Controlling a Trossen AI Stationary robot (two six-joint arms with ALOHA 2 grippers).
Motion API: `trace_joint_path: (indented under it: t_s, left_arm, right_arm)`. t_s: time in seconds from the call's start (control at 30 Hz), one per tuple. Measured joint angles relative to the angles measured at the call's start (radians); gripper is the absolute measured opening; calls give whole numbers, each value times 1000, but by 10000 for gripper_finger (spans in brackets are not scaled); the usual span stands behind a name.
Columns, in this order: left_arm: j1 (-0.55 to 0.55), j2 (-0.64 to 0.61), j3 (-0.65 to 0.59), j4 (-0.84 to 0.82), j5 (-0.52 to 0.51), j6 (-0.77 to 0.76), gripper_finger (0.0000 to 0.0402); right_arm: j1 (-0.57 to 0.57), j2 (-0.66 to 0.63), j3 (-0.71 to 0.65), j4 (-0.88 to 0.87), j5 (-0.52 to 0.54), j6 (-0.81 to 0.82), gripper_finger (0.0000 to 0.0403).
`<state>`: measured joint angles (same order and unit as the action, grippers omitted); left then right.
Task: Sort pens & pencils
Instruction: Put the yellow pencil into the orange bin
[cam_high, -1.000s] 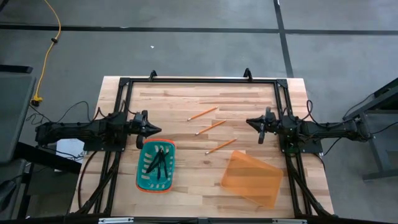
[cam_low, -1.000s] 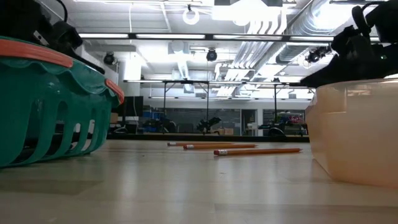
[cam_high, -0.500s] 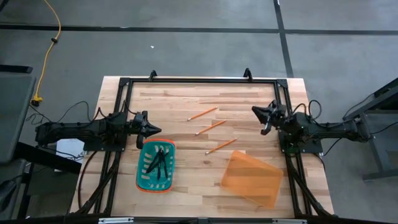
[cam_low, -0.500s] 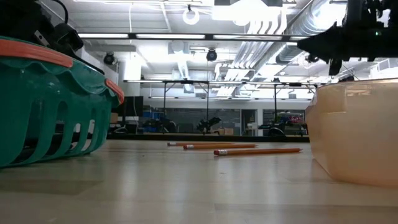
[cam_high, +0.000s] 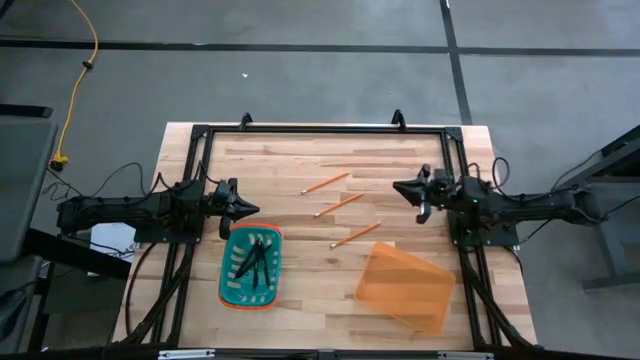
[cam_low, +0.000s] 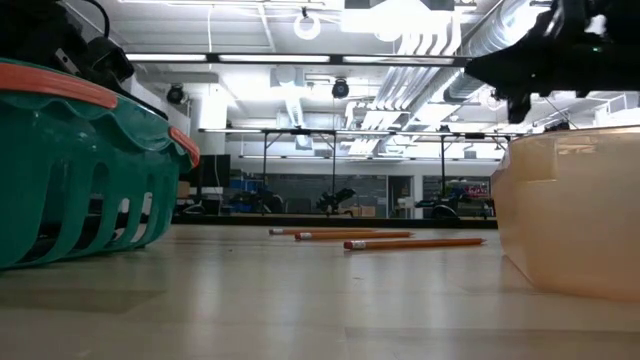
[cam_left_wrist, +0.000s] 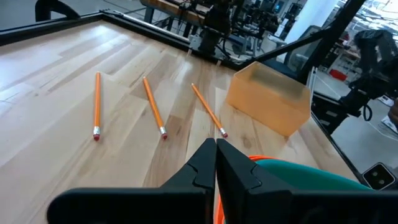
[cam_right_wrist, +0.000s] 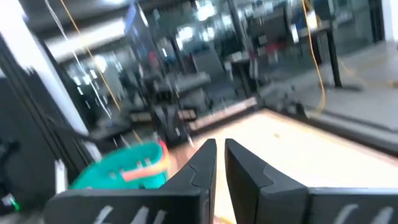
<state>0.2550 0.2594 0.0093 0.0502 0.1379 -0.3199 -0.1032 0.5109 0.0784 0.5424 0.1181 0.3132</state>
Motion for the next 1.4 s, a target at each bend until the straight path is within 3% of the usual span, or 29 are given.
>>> trace_joint_path:
  t_s: [0.37, 0.53, 1.03, 1.4]
  left_arm:
    - [0, 0, 0, 0, 0, 0, 1]
    - [0, 0, 0, 0, 0, 0, 1]
    - [0, 0, 0, 0, 0, 0, 1]
    - [0, 0, 0, 0, 0, 0, 1]
  right_arm:
    - [-8, 465, 289, -278, 46, -112, 14]
    - [-23, 646, 432, -411, 16, -103, 19]
    - [-23, 1101, 854, -818, 8, -236, 137]
    - [-42, 1398, 1187, -1188, 9, -410, 154]
